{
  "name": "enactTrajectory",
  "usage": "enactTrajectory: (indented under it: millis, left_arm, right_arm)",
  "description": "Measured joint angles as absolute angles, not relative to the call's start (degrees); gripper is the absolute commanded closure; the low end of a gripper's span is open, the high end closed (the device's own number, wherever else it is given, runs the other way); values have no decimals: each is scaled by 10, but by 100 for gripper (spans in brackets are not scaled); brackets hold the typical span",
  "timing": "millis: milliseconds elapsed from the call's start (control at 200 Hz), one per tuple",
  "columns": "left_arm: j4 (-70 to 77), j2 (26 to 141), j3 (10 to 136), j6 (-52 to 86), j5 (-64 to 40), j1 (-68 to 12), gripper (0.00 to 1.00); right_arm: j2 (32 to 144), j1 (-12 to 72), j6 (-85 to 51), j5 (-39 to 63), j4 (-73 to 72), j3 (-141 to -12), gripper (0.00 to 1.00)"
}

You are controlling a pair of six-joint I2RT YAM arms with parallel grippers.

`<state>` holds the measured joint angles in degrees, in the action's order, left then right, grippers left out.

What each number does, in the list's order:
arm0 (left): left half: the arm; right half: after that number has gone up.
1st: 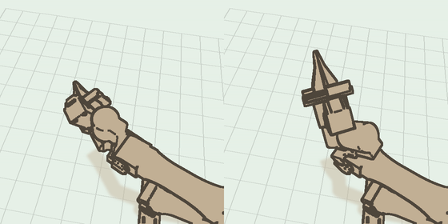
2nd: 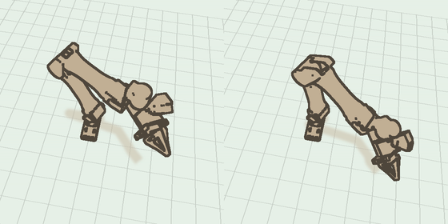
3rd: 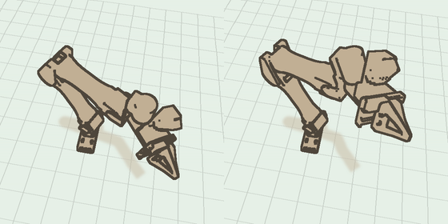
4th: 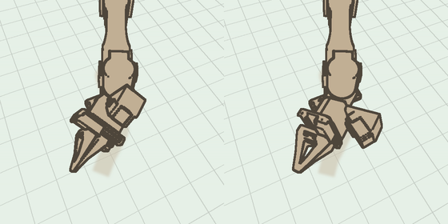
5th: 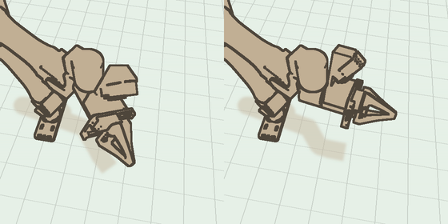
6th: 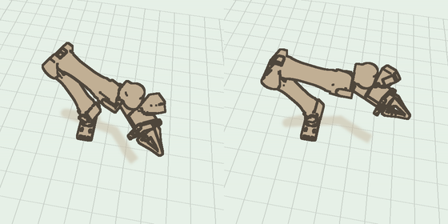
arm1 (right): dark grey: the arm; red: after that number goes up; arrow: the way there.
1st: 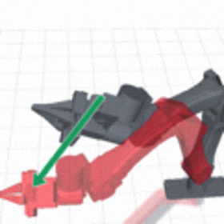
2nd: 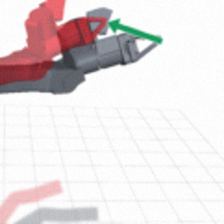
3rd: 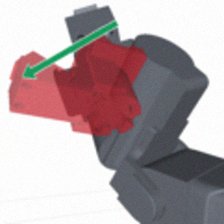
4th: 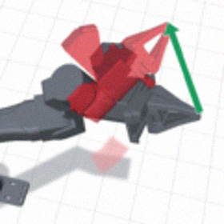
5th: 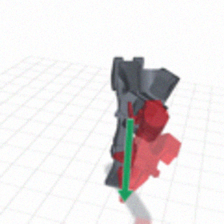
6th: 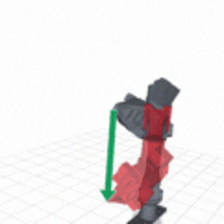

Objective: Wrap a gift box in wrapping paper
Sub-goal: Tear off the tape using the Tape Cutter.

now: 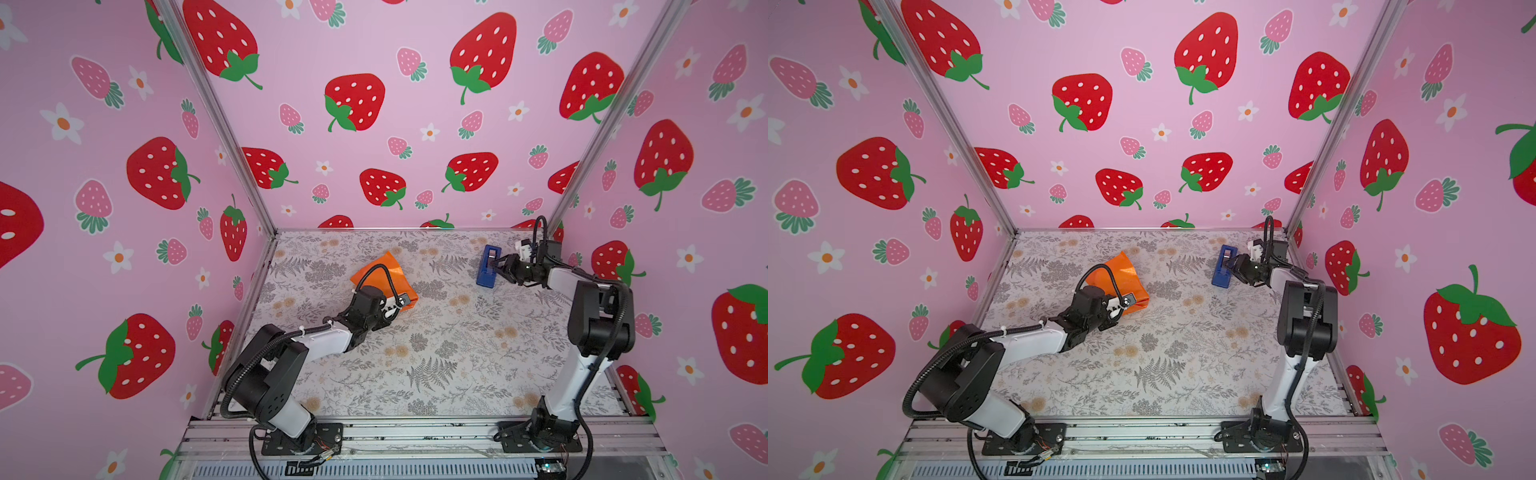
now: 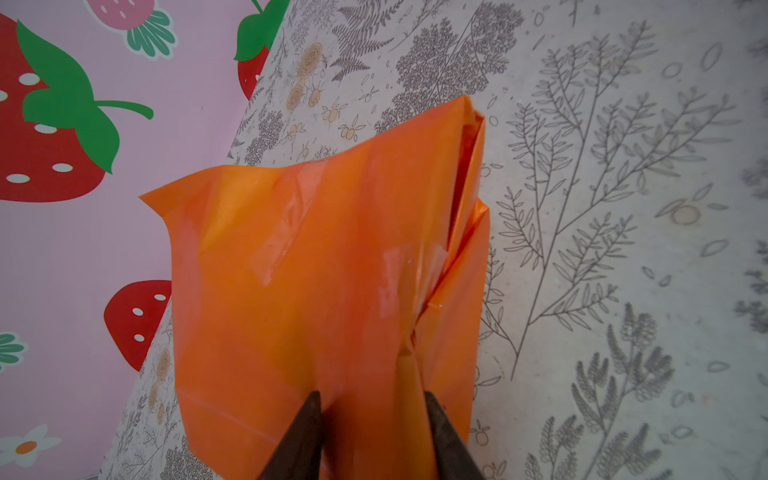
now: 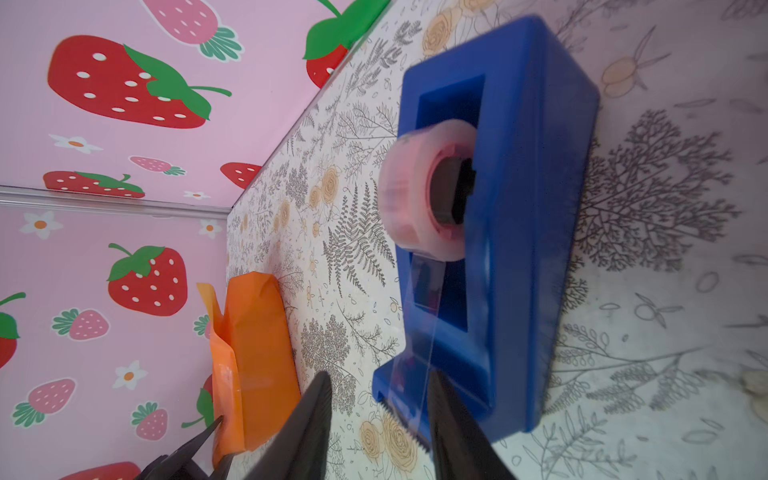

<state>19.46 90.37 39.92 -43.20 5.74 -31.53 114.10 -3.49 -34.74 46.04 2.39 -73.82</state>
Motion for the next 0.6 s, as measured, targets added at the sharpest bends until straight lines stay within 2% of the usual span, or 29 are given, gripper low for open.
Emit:
enactTrajectory:
  millis: [115,305,600]
  left_arm:
    - [194,903,399,-432,57,-315,62]
    - [194,903,399,-433,57,-315,62]
    - [194,903,399,-433,57,-315,62]
  right_arm:
    - [1163,-36,-347,464,29,-748,60]
    - [1178,-40,-349,502,25,-763,72]
    - [1205,-43,-366,552,-3,-775,85]
